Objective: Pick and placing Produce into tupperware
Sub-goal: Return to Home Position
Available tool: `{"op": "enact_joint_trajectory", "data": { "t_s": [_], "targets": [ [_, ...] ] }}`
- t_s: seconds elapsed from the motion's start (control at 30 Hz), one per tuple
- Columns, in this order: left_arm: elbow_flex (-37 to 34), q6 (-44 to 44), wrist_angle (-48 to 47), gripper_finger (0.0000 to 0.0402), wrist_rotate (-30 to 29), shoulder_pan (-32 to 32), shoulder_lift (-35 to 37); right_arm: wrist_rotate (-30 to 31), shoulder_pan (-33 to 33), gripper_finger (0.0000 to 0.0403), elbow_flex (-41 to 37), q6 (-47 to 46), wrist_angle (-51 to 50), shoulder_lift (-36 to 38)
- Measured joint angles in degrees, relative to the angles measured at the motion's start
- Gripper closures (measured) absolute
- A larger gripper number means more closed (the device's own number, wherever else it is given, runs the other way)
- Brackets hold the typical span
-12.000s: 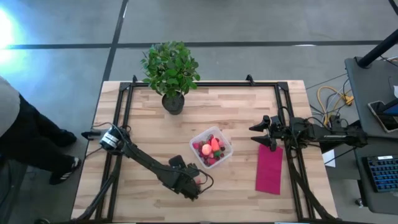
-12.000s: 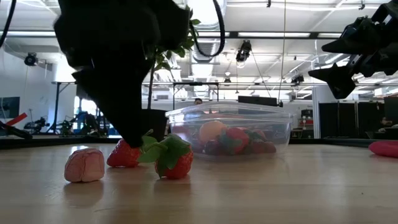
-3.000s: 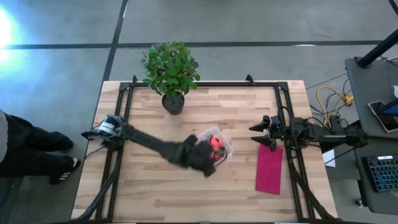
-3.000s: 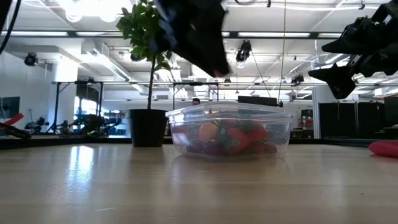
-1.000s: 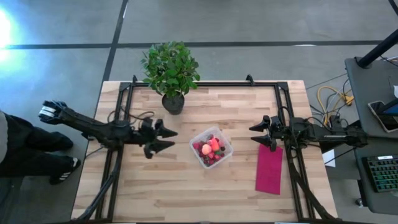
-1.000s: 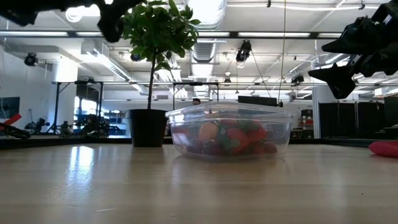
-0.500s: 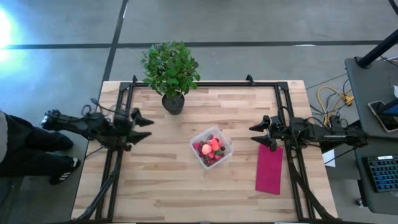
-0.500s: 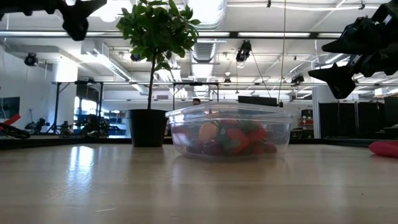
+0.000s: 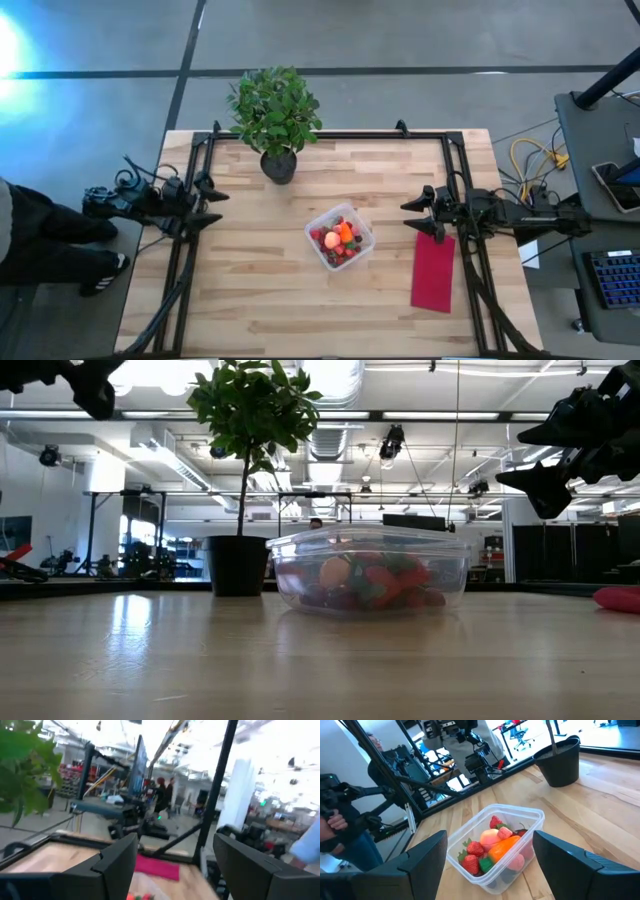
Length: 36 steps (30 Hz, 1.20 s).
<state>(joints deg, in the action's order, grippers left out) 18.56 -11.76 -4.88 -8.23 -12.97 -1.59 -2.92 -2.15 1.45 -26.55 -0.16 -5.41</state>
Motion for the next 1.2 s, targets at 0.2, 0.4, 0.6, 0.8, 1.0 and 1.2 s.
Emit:
{"op": "enact_joint_trajectory", "data": {
  "t_s": [0.2, 0.4, 0.6, 0.8, 1.0, 1.2],
  "targets": [
    [0.19, 1.72, -0.92, 0.0155, -3.27, 0.02, -0.38, 0.00, 0.00, 0.0117, 0.00, -0.02, 0.00, 0.00],
    [-0.22, 0.58, -3.14, 0.0155, -3.59, 0.00, -0.01, 0.01, 0.00, 0.0117, 0.00, -0.01, 0.00, 0.00],
    [-4.97, -1.38, 0.16, 0.0155, -4.97, 0.03, 0.03, 0.00, 0.00, 0.0117, 0.00, -0.02, 0.00, 0.00],
    [-9.24, -1.36, 5.68, 0.0155, -5.90, 0.18, 0.05, 0.01, 0.00, 0.0117, 0.00, -0.02, -0.01, 0.00],
    [-12.00, -4.03, 5.96, 0.0155, -7.56, 0.26, 0.07, 0.00, 0.00, 0.0117, 0.00, 0.00, -0.02, 0.00],
    [-16.46, -7.51, 8.42, 0.0155, -7.83, 0.26, 0.08, 0.01, 0.00, 0.0117, 0.00, -0.01, 0.00, 0.00]
  ]
}}
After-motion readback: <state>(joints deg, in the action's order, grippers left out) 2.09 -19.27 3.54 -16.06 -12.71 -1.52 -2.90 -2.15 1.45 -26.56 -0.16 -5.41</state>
